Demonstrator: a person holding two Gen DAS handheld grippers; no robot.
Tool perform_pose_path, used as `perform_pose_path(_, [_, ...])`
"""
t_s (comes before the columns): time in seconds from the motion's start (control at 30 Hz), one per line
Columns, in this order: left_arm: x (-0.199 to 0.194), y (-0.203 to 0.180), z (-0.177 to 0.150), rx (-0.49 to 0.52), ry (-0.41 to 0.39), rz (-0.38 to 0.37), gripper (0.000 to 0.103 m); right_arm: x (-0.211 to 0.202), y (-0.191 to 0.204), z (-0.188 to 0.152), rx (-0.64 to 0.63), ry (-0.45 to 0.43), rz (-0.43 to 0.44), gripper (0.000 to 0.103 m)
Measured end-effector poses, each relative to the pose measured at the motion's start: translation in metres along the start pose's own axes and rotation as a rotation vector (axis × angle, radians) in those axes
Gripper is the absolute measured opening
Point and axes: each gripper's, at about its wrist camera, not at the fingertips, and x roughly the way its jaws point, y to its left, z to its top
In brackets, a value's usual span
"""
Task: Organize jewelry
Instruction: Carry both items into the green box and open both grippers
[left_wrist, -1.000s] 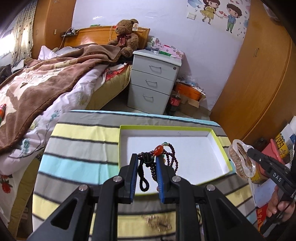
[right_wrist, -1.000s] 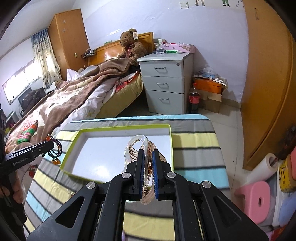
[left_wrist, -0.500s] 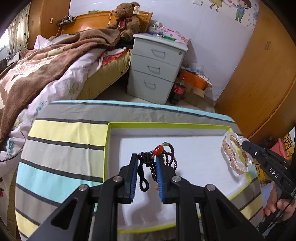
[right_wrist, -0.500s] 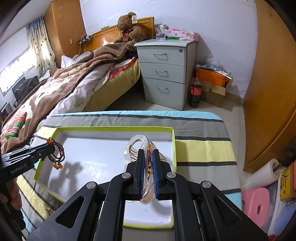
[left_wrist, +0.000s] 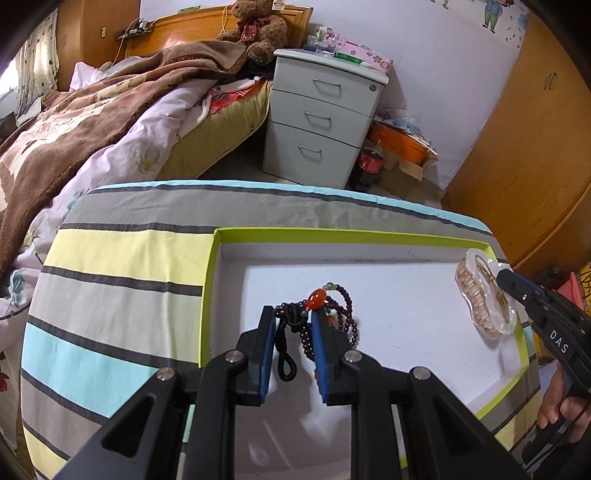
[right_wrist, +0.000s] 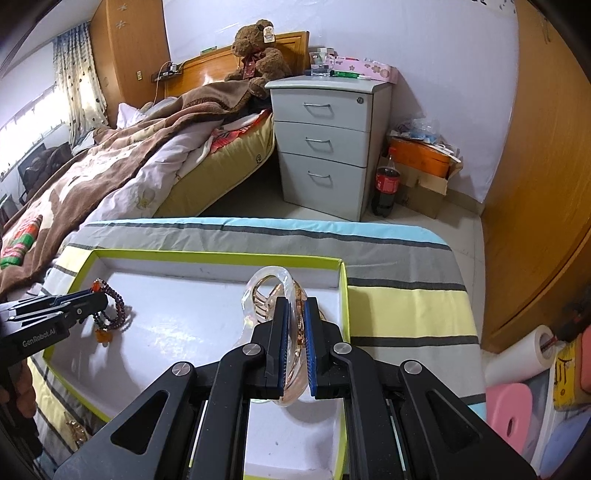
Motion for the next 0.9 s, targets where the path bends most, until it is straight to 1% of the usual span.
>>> perform_pose_path(0.3, [0.0056, 0.0043, 0.0006, -0.016, 0.019, 0.003, 0.023, 0.0011, -0.0027, 0.0002, 0.002, -0.005, -0.001, 0.009])
perform_pose_path(0.43, [0.0055, 0.0049, 0.0011, -0.013, 0.017, -0.004, 0.028, 0.0019, -0.0042, 0.0008, 0.005, -0.003, -0.005, 0.009])
perform_pose_path(0.53, [0.0057, 0.0046, 0.0016, -0.011, 0.016, -0.008, 0.035, 0.0015, -0.0043, 0.0009, 0.004, -0.005, -0.007, 0.009])
perform_pose_path(0.67, [0.0060, 0.0038, 0.0012, -0.012, 0.016, -0.011, 0.037, 0.0016, -0.0057, 0.0010, 0.010, 0.000, -0.010, 0.009])
perform_pose_path(0.9, [0.0017, 0.0011, 0.0009, -0.013, 0.012, -0.019, 0.053, -0.0035, -0.0061, 0.0033, 0.018, -0.011, -0.007, 0.013])
